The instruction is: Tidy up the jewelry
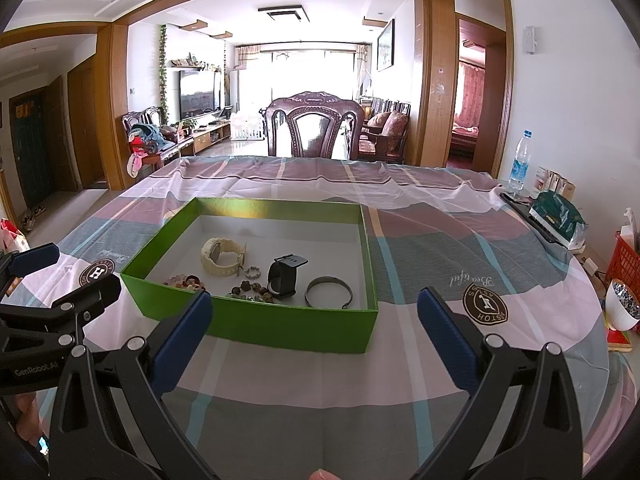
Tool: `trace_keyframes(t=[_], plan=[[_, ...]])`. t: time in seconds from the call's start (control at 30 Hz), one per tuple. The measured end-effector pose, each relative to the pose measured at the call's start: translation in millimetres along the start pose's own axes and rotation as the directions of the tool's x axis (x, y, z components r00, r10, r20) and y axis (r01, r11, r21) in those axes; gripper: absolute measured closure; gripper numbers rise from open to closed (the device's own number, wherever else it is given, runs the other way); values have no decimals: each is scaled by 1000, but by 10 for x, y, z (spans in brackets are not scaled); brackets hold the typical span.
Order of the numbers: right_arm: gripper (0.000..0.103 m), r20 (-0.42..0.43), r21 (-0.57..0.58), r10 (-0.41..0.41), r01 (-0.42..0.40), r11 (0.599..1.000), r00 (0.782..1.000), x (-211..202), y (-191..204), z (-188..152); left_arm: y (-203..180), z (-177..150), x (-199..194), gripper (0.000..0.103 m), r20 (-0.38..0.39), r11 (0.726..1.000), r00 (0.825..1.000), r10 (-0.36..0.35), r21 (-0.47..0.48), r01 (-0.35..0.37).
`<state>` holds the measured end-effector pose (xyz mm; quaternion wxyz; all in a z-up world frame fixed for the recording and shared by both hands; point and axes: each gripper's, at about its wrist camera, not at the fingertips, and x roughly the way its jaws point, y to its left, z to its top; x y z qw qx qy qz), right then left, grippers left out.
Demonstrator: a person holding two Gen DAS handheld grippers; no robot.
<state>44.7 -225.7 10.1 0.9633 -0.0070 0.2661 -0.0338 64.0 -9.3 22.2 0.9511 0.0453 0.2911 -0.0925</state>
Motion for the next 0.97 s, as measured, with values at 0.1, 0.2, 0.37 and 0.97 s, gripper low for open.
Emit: trace_keyframes(t=[0.1,0.2,0.37,0.97], plan=[[3,2,-1,0,0,1000,1000,-5,2,3,-9,13,-29,4,4,1000,1000,2,2,-2],[3,6,0,0,0,1000,1000,-32,10,2,-12,19,-36,4,4,1000,1000,3,4,-3],[3,7,0,0,0,1000,1000,-38,14,3,-13,17,-37,4,4,1000,1000,2,3,-2],[3,9,-1,2,-2,1000,1000,-58,15,1,4,14,-51,4,0,1000,1000,6,6,-6]])
